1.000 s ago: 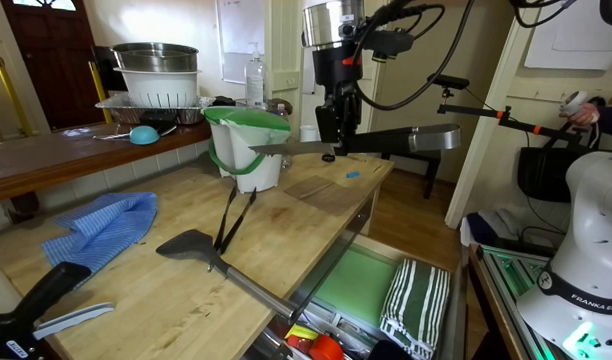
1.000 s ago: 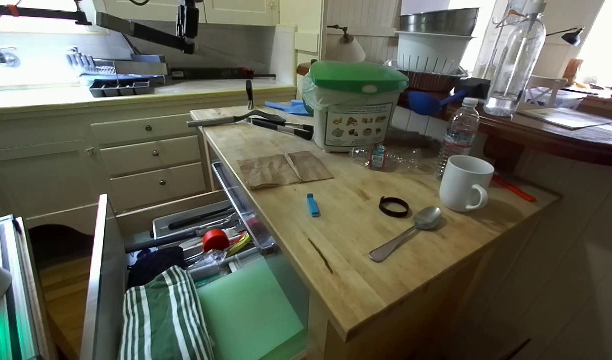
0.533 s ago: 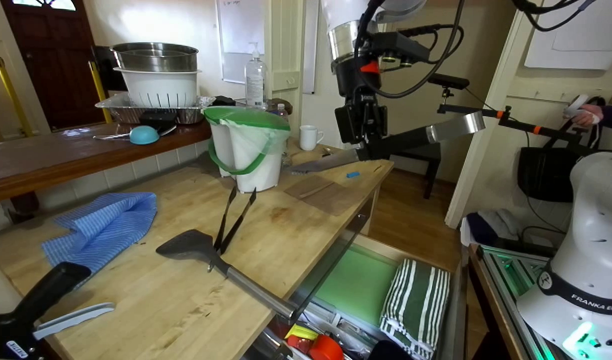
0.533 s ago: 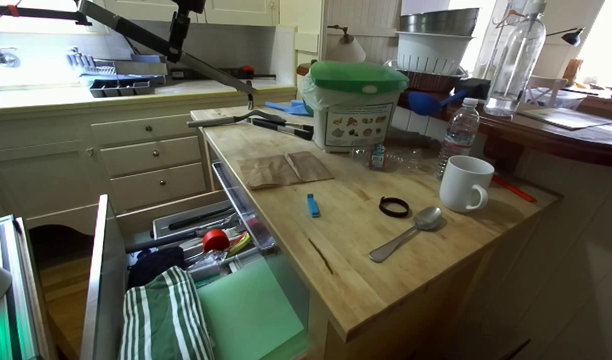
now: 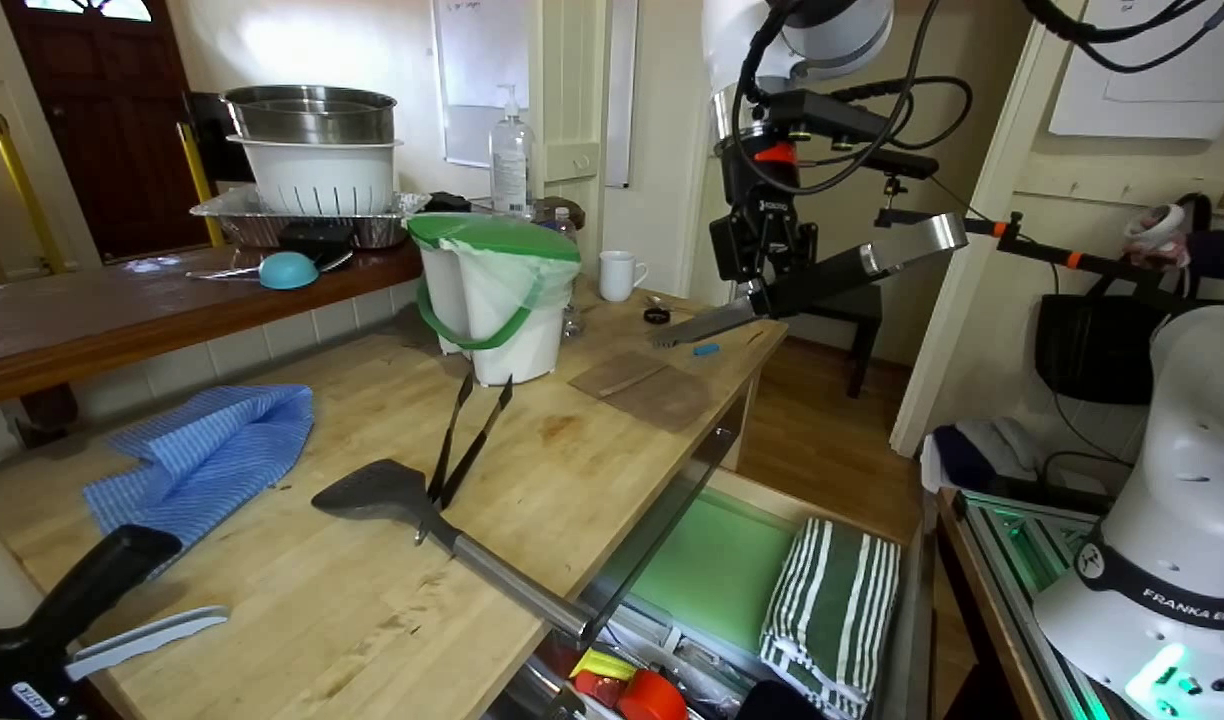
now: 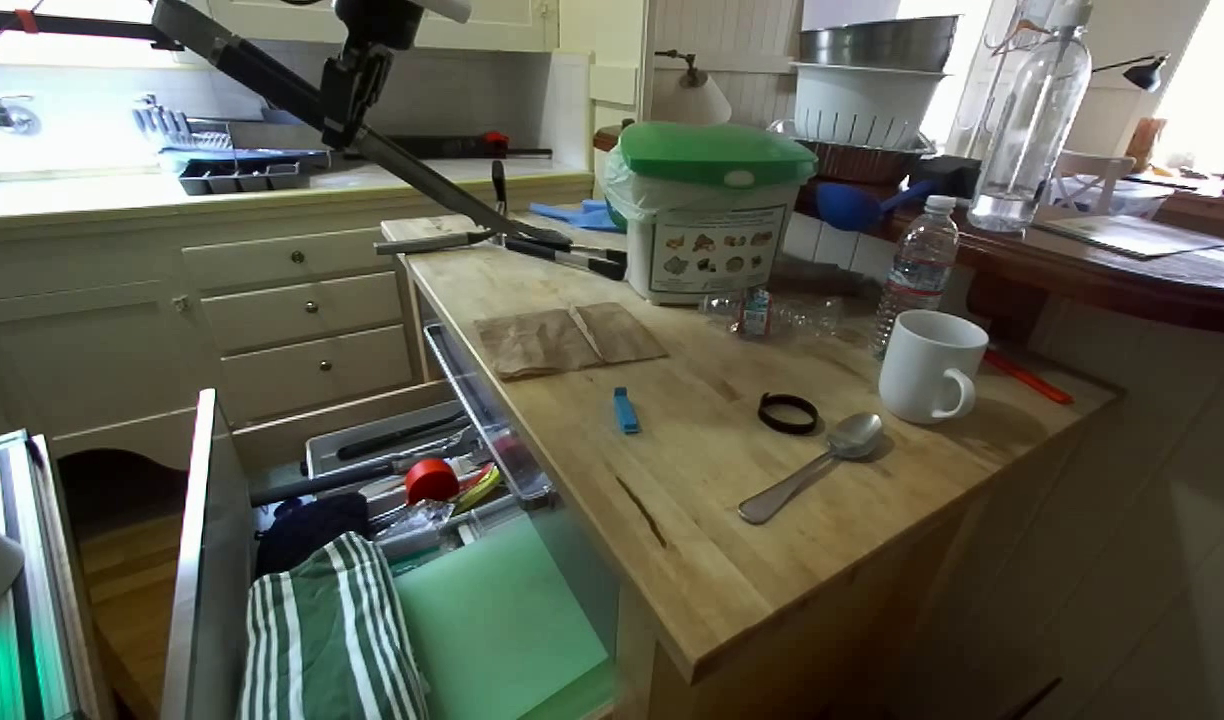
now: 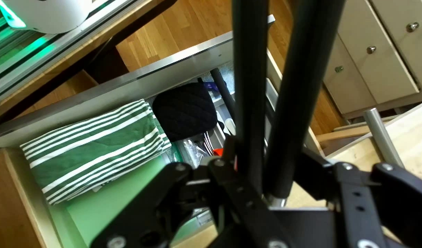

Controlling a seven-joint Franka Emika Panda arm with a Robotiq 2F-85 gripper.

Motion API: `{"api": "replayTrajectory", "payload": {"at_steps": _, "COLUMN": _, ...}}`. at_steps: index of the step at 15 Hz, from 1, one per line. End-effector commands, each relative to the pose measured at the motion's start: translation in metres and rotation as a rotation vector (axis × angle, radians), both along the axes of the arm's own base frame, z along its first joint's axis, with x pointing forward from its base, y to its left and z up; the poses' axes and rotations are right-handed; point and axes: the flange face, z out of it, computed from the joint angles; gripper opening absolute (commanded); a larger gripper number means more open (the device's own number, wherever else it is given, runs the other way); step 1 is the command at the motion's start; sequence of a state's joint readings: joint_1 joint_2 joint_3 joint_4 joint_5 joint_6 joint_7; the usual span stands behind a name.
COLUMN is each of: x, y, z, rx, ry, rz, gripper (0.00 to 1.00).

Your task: Move the serrated tongs to the right.

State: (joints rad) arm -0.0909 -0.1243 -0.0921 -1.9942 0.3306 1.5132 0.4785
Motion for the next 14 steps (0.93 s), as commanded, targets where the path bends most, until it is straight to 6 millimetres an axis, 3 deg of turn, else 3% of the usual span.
{"api": "replayTrajectory", "payload": {"at_steps": 1, "x": 0.000, "y": -0.003, "z": -0.002, "rx": 0.002, "ry": 0.006, "rz": -0.002, "gripper": 0.39}}
{"api": "replayTrajectory", "payload": {"at_steps": 2, "x": 0.000, "y": -0.003, "z": -0.003, "rx": 0.002, "ry": 0.008, "rz": -0.002, "gripper": 0.39}}
{"api": "replayTrajectory", "payload": {"at_steps": 3, "x": 0.000, "y": -0.003, "z": -0.004, "rx": 0.002, "ry": 0.009, "rz": -0.001, "gripper": 0.14}}
{"api": "replayTrajectory", "payload": {"at_steps": 10, "x": 0.004, "y": -0.041, "z": -0.025, "rx": 0.038, "ry": 0.169, "rz": -0.250, "gripper": 0.14}}
{"api": "replayTrajectory", "payload": {"at_steps": 14, "x": 0.006, "y": -0.057, "z": -0.030, "rx": 0.123, "ry": 0.134, "rz": -0.208, "gripper": 0.14}}
